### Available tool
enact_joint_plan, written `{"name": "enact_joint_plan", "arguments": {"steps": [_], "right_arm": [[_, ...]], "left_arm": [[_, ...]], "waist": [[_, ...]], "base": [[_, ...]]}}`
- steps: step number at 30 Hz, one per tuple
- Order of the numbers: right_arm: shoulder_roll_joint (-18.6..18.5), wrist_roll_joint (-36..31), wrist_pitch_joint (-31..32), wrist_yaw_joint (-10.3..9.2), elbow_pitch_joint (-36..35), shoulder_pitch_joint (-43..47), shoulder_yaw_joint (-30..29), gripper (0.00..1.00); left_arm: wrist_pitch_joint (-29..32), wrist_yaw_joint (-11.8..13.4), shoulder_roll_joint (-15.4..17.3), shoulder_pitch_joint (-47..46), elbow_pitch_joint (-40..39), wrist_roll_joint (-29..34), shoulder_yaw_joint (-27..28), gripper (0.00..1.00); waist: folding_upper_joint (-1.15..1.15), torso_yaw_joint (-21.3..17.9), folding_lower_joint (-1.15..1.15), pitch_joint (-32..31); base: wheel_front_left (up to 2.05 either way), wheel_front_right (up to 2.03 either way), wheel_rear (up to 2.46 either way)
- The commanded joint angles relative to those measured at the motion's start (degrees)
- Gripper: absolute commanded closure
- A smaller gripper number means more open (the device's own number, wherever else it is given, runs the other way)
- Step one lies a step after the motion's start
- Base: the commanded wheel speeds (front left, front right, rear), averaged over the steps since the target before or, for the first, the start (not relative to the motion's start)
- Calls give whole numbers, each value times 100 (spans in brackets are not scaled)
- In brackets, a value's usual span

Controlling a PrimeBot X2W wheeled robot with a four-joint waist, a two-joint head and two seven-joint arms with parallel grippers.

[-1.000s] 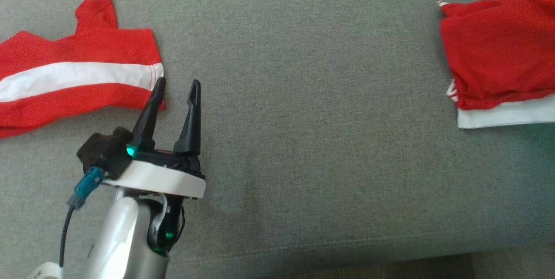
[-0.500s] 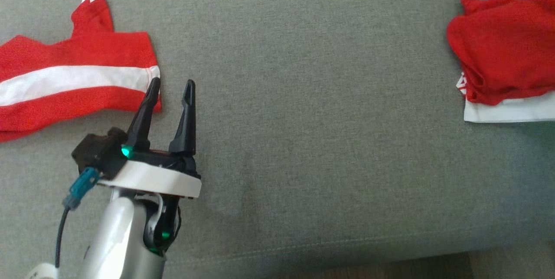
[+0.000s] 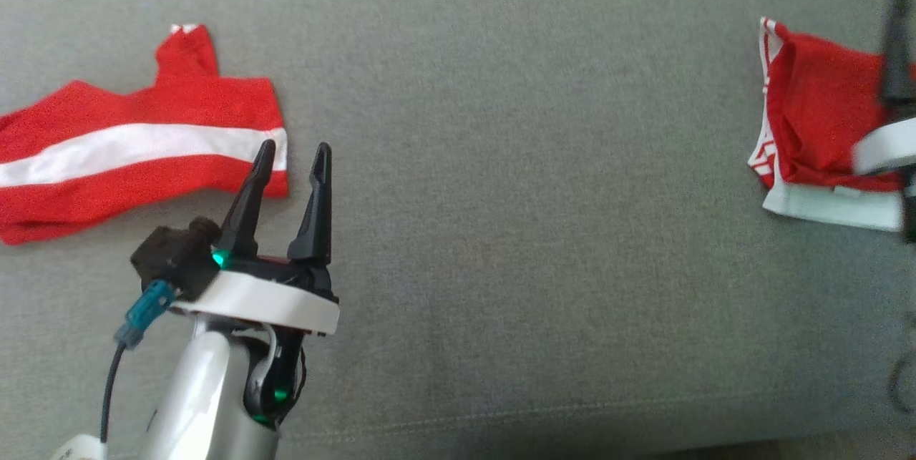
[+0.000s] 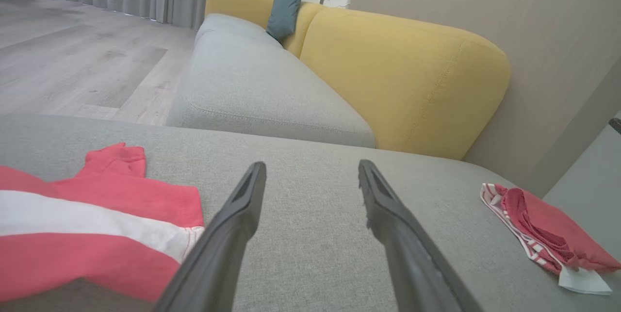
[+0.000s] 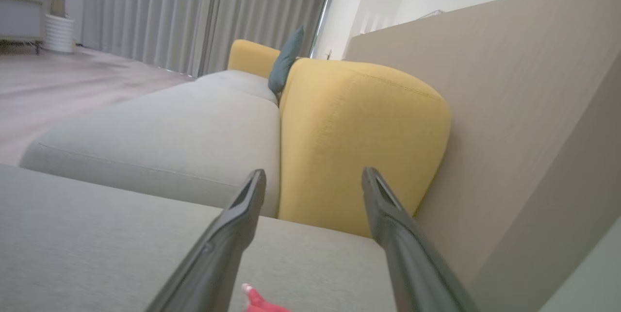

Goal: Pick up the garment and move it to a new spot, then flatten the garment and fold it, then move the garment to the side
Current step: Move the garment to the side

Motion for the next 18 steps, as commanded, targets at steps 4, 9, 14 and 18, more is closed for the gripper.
{"name": "enact_joint_plan", "arguments": {"steps": [4,9,14,18], "right_arm": [[495,202,-172,36,-496,347,473,0],[1058,308,-230,36,-680,805,783,0],[1415,313,-265,36,-865,1412,1018,0],[1515,406,-279,36,-999,1906,1039,0]], "left_arm": [[-29,101,31,74,-214,-110,201,0],[-29,199,31,225,-280,-152,266,0],[-29,261,31,443,-317,-167,280,0],[-29,290,31,654,-298,-152,250,0]], "waist": [[0,204,0,-487],[0,361,0,-839],[0,473,0,-1134],[0,521,0,-1307]], "base": [[0,0,0],[0,0,0],[0,0,0],[0,0,0]]}}
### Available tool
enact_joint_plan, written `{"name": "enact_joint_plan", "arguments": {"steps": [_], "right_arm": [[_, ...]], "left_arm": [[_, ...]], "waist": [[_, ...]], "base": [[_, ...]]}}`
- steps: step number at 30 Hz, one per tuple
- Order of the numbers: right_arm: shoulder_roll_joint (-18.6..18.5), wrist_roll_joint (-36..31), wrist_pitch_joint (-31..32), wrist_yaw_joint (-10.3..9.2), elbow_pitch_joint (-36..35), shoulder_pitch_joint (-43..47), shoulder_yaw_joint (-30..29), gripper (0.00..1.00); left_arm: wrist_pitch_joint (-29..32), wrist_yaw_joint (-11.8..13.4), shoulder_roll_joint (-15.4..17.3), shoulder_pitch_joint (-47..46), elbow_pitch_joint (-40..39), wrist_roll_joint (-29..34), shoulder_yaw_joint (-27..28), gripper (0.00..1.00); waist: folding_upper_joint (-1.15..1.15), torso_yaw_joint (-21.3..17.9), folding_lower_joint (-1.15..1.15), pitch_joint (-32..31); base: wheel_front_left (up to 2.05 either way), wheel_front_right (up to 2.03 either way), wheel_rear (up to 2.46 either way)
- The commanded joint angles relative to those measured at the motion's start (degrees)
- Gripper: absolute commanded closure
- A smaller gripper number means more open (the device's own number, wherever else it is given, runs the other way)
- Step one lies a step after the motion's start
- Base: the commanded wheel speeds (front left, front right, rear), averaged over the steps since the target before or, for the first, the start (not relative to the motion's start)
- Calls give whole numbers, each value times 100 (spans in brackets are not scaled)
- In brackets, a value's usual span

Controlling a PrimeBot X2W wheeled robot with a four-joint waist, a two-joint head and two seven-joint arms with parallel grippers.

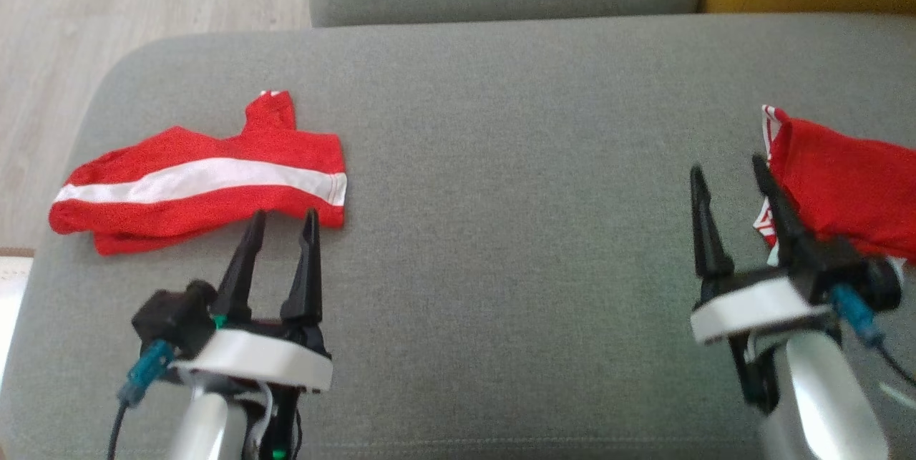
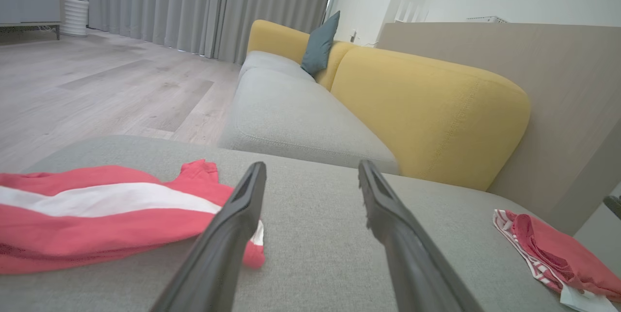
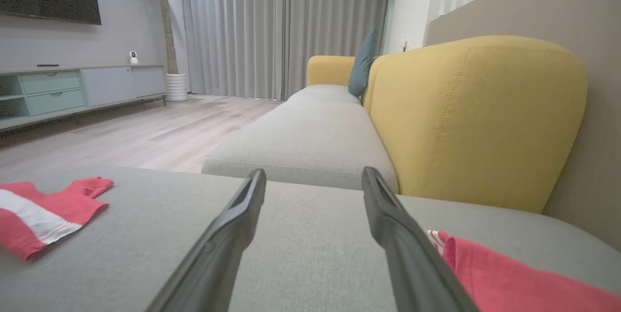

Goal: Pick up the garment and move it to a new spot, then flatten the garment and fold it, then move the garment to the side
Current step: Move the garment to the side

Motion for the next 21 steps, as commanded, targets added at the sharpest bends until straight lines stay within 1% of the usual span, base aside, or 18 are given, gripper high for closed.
{"name": "enact_joint_plan", "arguments": {"steps": [1,4,8,13,21], "right_arm": [[29,102,-72,36,-256,-12,193,0],[33,461,-75,36,-399,273,311,0],[34,695,-76,36,-576,551,392,0],[35,795,-77,36,-714,715,452,0],[35,841,-77,36,-749,723,452,0]], "left_arm": [[-29,36,28,-94,-173,-5,144,0],[-29,59,28,44,-183,9,125,0],[-29,75,28,178,-216,19,140,0],[-29,98,28,228,-257,23,184,0],[-29,105,28,225,-304,32,213,0]], "waist": [[0,51,0,-104],[0,72,0,-171],[0,69,0,-201],[0,46,0,-190],[0,-5,0,-171]], "base": [[0,0,0],[0,0,0],[0,0,0],[0,0,0],[0,0,0]]}}
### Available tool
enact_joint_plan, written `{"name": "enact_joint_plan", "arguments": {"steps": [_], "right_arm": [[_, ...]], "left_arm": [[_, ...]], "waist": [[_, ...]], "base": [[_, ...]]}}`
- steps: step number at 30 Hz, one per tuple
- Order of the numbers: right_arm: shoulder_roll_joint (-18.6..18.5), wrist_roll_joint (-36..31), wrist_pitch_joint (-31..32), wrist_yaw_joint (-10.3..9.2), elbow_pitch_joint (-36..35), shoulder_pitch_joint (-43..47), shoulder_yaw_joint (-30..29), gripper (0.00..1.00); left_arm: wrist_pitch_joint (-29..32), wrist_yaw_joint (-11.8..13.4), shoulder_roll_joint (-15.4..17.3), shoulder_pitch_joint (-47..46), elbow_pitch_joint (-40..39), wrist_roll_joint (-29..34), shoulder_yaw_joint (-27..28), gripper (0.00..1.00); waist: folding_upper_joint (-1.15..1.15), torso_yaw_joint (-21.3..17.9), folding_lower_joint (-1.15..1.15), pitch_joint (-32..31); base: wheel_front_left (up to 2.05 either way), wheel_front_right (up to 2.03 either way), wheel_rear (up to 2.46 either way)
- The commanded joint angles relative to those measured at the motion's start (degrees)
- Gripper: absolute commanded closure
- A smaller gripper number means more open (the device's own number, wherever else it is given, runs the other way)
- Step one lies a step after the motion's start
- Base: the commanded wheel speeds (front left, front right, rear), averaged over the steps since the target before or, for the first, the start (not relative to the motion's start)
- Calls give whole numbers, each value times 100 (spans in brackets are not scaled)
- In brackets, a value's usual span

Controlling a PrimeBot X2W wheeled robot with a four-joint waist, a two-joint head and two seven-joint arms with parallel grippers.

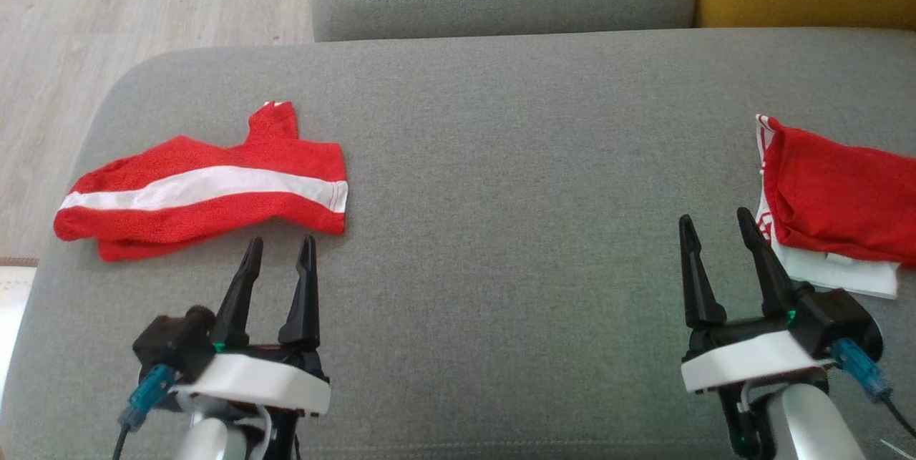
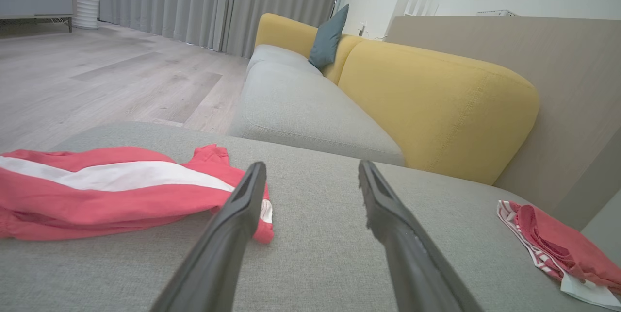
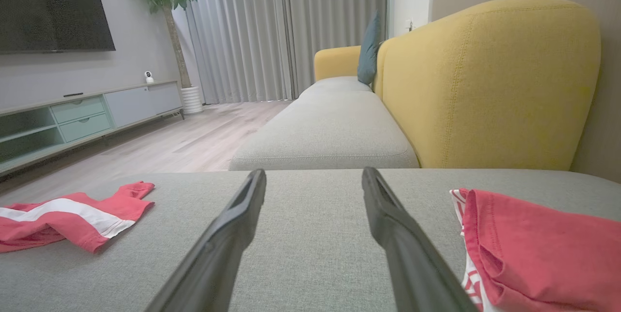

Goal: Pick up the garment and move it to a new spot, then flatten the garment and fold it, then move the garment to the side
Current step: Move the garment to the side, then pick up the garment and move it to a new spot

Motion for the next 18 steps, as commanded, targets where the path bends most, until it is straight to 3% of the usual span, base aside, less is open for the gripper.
{"name": "enact_joint_plan", "arguments": {"steps": [1,12,18], "right_arm": [[-12,63,-76,37,-213,-167,152,0],[-12,182,-76,37,-179,-181,130,0],[-12,182,-76,37,-180,-139,163,0]], "left_arm": [[-29,14,25,-166,-226,23,192,0],[-29,-15,25,-186,-151,15,169,0],[-29,-6,25,-233,-149,-27,150,0]], "waist": [[0,-3,0,0],[0,-1,0,-17],[0,255,0,-16]], "base": [[0,0,0],[0,0,0],[0,0,0]]}}
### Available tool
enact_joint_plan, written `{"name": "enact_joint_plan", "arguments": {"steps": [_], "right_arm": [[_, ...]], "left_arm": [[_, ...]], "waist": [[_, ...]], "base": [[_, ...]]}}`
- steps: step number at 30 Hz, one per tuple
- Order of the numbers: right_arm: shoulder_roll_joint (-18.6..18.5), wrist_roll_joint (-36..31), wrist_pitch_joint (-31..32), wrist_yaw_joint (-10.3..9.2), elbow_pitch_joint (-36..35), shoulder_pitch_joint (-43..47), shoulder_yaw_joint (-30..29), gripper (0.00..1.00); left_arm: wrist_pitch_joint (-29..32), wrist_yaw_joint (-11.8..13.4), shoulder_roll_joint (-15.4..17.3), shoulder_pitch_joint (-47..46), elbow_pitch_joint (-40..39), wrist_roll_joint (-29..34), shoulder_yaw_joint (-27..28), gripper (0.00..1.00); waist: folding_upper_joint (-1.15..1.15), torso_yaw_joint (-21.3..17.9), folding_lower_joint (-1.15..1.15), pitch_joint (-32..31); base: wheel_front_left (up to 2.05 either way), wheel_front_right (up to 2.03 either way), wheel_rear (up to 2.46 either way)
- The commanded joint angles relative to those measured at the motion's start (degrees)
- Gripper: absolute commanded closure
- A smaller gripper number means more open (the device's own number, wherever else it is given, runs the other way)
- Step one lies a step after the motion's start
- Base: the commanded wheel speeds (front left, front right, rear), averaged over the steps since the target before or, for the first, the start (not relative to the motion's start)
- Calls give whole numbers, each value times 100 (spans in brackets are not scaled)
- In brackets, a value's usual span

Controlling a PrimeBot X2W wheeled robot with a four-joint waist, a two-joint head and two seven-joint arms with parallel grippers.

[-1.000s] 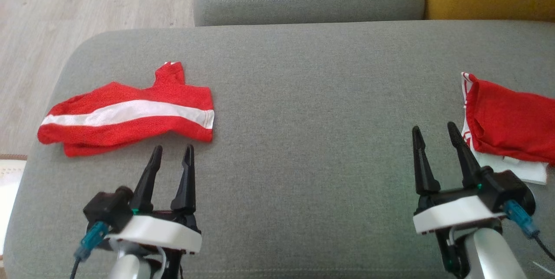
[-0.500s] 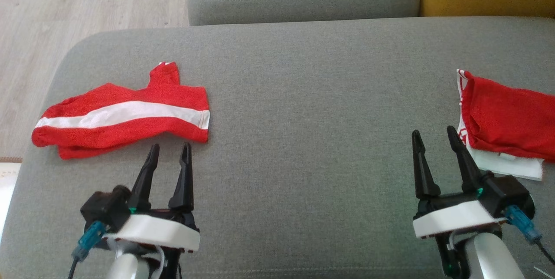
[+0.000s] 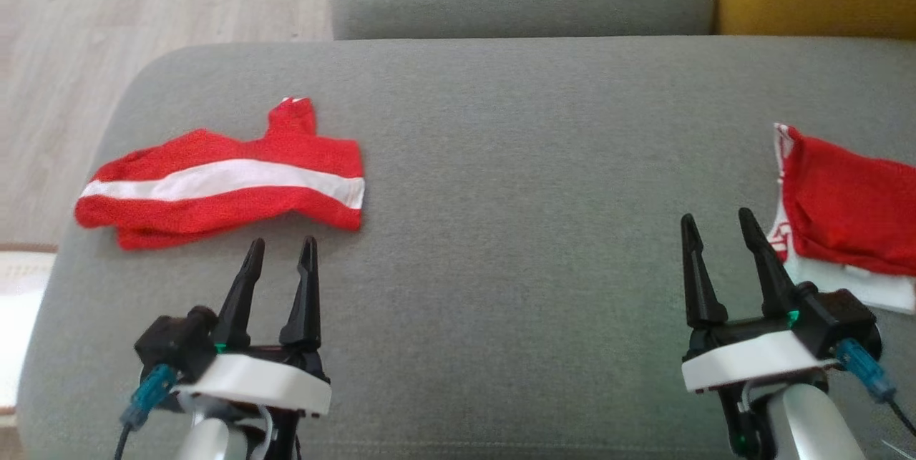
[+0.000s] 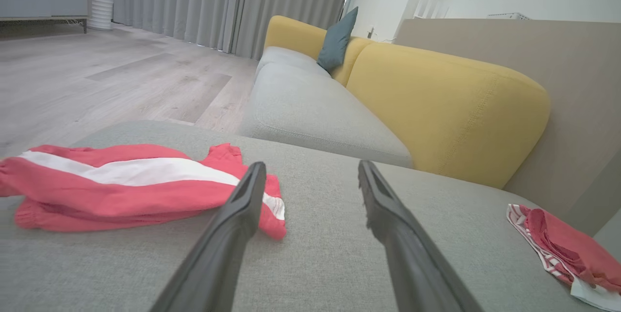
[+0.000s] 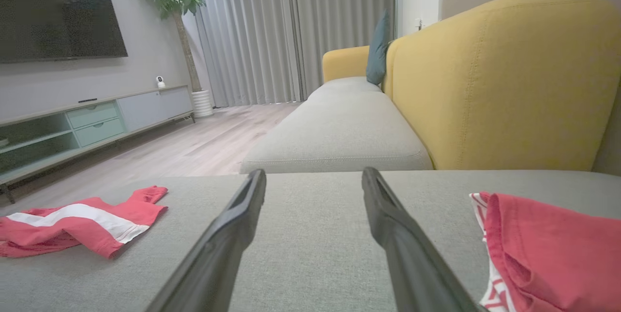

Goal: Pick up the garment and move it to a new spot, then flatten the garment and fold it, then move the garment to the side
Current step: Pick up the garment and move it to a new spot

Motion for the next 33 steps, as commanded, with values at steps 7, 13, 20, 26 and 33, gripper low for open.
{"name": "enact_joint_plan", "arguments": {"steps": [7,13,20,26,33], "right_arm": [[-12,59,-72,37,-163,-88,261,0],[-12,64,-72,37,-148,-50,379,0],[-12,168,-72,37,-100,-32,475,0],[-12,231,-72,37,-55,-8,583,0],[-12,246,-72,37,-42,-17,645,0]], "left_arm": [[-29,15,25,-241,-211,-23,197,0],[-29,14,25,-246,-238,-26,282,0],[-29,-6,25,-150,-236,32,424,0],[-29,-28,25,-99,-230,77,494,0],[-29,-18,25,-63,-262,78,598,0]], "waist": [[0,692,0,-14],[0,1320,0,-28],[0,1896,0,-82],[0,2164,0,-142],[0,2203,0,-135]], "base": [[0,0,0],[0,0,0],[0,0,0],[0,0,0],[0,0,0]]}}
